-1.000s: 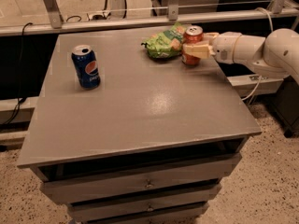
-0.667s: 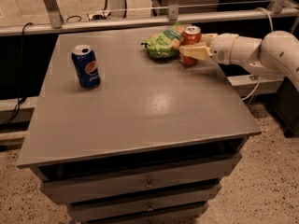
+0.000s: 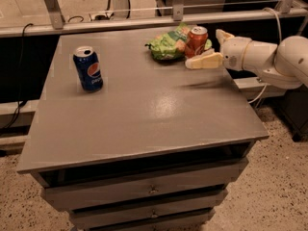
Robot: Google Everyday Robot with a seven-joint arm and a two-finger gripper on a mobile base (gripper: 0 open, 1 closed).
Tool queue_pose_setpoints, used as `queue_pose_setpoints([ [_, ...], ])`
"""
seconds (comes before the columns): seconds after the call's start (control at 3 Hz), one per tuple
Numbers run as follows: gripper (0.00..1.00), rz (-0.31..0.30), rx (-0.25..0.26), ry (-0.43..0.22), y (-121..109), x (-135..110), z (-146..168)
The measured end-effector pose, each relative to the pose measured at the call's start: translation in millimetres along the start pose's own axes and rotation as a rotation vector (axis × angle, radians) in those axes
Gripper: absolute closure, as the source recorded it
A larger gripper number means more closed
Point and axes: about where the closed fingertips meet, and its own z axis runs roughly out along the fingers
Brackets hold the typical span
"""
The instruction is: Move coke can near green rice chip bag
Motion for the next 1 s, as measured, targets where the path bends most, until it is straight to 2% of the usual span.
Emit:
queue_pose_setpoints([
  [0.33, 0.00, -0.030, -0.018, 0.000, 31, -23, -54],
  [0.67, 0.00, -0.106, -0.061, 0.030, 77, -57, -127],
  [1.0, 0.00, -0.098, -0.065, 0.026, 74, -54, -118],
])
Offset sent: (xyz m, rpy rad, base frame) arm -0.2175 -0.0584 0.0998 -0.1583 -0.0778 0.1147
